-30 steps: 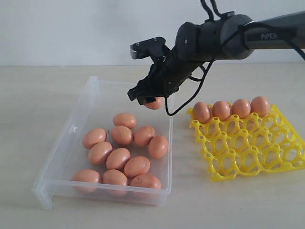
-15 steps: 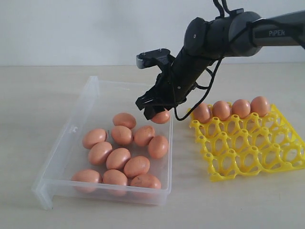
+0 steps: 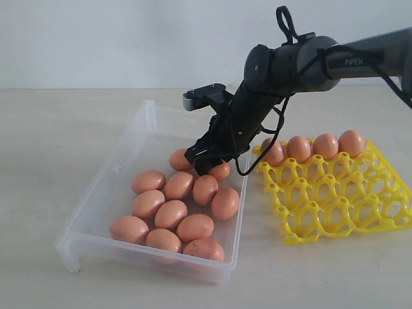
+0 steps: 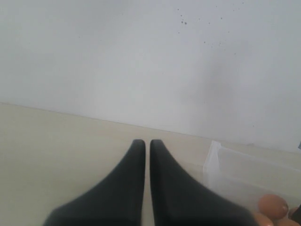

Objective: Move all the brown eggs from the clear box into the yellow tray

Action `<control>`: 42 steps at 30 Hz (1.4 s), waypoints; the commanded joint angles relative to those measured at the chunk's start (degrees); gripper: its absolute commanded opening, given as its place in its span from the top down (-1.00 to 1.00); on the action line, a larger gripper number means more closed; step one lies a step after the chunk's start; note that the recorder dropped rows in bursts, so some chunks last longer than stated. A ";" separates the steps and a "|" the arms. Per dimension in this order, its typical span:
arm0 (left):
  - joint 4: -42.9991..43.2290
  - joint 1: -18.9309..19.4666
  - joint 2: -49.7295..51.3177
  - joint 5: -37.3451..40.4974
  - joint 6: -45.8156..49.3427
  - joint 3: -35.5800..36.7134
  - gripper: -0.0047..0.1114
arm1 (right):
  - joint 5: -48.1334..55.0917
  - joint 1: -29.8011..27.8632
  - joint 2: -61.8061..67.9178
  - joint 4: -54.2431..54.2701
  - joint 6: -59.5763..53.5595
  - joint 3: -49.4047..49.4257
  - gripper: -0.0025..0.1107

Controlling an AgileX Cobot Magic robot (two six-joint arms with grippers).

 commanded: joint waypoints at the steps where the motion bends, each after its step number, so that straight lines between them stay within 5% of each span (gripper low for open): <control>1: -0.03 -0.22 0.20 -0.11 -0.07 -0.21 0.85 | -0.07 -0.29 1.39 -2.50 -1.00 0.47 0.38; 3: -0.03 -0.22 0.20 -0.11 -0.07 -0.21 0.85 | -0.85 -0.04 1.39 -2.50 -0.89 0.47 0.22; 16: -0.03 -0.22 0.20 -0.11 -0.07 -0.21 0.85 | -0.98 0.10 2.60 -4.61 -0.89 0.47 0.23; 18: -0.03 -0.22 0.20 -0.11 -0.07 -0.21 0.85 | -0.98 0.10 2.60 -5.11 -0.75 0.47 0.36; 21: -0.03 -0.22 0.20 -0.11 -0.07 -0.21 0.85 | -0.87 0.10 2.60 -5.60 -1.55 0.47 0.95; 42: -0.03 -0.22 0.20 -0.11 -0.07 -0.21 0.85 | -14.24 -0.02 -10.69 -2.56 0.13 1.67 0.96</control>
